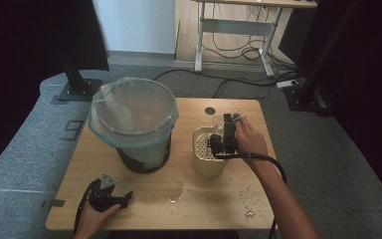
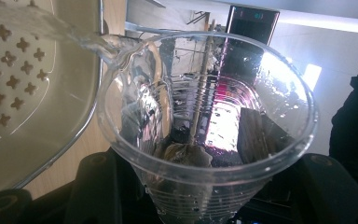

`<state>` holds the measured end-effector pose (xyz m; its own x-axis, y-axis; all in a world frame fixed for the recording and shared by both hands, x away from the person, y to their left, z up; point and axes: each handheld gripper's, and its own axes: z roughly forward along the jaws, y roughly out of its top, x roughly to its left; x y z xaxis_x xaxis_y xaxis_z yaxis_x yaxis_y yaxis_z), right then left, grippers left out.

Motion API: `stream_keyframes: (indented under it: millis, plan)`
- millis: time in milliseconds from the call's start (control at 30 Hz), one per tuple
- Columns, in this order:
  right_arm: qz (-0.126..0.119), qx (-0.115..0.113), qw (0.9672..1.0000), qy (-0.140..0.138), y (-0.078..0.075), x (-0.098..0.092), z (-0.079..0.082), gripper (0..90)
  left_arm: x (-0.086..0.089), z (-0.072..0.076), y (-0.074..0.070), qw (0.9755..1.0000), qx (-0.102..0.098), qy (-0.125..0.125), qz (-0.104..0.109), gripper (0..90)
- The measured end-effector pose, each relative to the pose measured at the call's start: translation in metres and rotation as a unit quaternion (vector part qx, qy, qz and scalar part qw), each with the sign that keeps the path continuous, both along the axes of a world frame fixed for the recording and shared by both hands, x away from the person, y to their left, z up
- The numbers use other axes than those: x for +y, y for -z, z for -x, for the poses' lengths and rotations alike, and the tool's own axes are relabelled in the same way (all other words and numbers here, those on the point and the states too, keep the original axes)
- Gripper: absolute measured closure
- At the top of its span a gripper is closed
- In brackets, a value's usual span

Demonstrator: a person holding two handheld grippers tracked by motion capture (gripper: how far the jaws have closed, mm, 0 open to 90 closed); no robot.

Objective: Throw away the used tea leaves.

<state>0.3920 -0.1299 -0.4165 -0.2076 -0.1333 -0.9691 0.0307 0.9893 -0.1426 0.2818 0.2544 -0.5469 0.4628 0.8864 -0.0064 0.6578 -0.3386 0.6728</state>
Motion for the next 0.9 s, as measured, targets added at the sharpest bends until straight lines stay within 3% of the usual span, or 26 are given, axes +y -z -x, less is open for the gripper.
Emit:
stream_keyframes:
  millis: [133,267,400,633,800,900]
  plan:
    - [0.013,-0.004,0.9999,-0.001,0.001,0.000,0.000,45.6,0.000,0.000,0.000,1.0000,0.000,0.000,0.000,7.0]
    - [0.044,-0.013,0.9989,-0.006,0.002,0.000,-0.001,45.7,0.000,0.000,0.000,1.0000,0.000,0.000,0.000,7.1]
    - [0.082,-0.025,0.9962,-0.010,0.003,0.002,-0.002,45.7,0.000,0.000,0.000,1.0000,0.000,0.000,0.000,7.1]
    - [0.124,-0.034,0.9914,-0.024,0.007,0.010,-0.002,45.8,0.000,0.000,0.000,1.0000,0.000,0.000,0.000,7.1]
    - [0.166,-0.041,0.9844,-0.041,0.012,0.015,-0.002,45.9,0.000,0.000,0.000,1.0000,0.000,0.000,0.000,7.1]
    - [0.201,-0.043,0.9776,-0.046,0.014,0.016,-0.001,45.9,0.000,0.000,0.000,1.0000,0.000,0.000,0.000,7.1]
